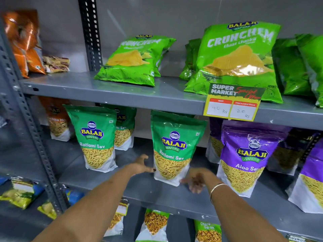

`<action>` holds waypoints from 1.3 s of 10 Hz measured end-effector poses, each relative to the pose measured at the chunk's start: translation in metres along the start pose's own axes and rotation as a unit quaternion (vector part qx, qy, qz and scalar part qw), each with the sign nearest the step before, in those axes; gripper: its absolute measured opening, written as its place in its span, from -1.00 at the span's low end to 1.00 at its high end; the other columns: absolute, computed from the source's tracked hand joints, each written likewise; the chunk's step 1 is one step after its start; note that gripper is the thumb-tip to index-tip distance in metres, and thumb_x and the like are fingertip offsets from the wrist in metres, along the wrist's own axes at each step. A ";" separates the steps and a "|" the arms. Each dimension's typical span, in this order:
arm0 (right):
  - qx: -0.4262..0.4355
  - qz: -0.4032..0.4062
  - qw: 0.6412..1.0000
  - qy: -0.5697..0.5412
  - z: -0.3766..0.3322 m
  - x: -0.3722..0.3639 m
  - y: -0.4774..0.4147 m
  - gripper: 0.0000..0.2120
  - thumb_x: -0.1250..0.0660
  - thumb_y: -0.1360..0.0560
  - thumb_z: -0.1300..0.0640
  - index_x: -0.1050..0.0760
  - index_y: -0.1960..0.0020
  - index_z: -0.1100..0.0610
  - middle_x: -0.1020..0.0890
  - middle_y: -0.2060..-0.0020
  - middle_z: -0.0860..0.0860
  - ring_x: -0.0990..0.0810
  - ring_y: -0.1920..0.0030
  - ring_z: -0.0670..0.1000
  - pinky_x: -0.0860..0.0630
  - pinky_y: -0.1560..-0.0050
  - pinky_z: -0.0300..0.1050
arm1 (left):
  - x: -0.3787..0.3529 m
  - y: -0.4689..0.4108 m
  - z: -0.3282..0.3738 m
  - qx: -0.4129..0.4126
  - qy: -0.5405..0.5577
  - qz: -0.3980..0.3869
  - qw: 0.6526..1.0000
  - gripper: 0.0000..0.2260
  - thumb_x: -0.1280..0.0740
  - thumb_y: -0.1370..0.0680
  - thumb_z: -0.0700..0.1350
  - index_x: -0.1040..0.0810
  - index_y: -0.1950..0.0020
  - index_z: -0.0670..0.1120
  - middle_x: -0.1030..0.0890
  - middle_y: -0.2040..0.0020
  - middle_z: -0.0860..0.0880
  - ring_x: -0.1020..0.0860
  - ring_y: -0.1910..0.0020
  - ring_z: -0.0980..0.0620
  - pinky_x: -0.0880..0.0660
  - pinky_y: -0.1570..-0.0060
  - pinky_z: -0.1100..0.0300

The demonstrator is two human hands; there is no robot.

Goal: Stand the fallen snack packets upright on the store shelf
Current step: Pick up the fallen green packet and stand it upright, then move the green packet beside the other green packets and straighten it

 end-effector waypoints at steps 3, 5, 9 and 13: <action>0.005 -0.065 0.997 0.037 -0.135 -0.085 -0.022 -0.77 -0.15 -0.55 -0.09 -0.40 0.14 0.05 -0.66 0.40 -0.12 -0.62 0.36 -0.16 -0.54 0.27 -0.22 | 0.114 0.020 -0.137 0.135 0.013 0.082 0.987 -0.62 -0.38 -0.45 0.02 -0.43 -0.12 -0.21 -0.51 0.01 -0.18 -0.59 0.11 -0.19 -0.48 0.23 0.12; 0.177 0.161 0.959 -0.152 -0.247 -0.125 -0.074 -0.19 -0.42 -0.42 0.07 -0.05 -0.50 0.24 -0.23 -0.46 0.05 -0.26 -0.46 0.07 -0.26 -0.43 -0.09 | 0.188 -0.011 -0.198 0.051 0.122 0.177 0.975 -0.28 -0.46 -0.40 -0.18 -0.19 -0.46 -0.30 -0.29 -0.47 -0.24 -0.33 -0.43 -0.15 -0.30 -0.33 0.09; 0.255 0.268 0.873 -0.317 -0.266 -0.156 -0.060 -0.33 -0.42 -0.37 0.39 -0.20 -0.39 0.29 -0.48 -0.30 0.20 -0.51 -0.16 0.06 -0.55 0.21 -0.48 | 0.178 -0.019 -0.209 -0.025 0.164 0.062 0.984 -0.40 -0.57 -0.16 -0.03 -0.47 -0.12 -0.16 -0.63 -0.17 -0.15 -0.60 -0.13 -0.11 -0.52 -0.18 0.05; 0.206 0.250 0.899 -0.294 -0.253 -0.194 -0.003 -0.28 -0.39 -0.44 0.25 -0.08 -0.47 0.12 -0.37 -0.41 0.12 -0.44 -0.25 0.09 -0.49 -0.01 -0.13 | 0.176 0.040 -0.207 -0.027 0.076 0.102 0.992 -0.40 -0.54 -0.29 -0.03 -0.46 -0.25 -0.20 -0.57 -0.27 -0.18 -0.55 -0.22 -0.14 -0.46 -0.13 0.10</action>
Point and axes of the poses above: each hand's wrist, its own y-axis away from the middle knuckle, its own x-axis out of the back of the hand, z = x × y, the point moved 7 cm from there along -y, towards the middle knuckle
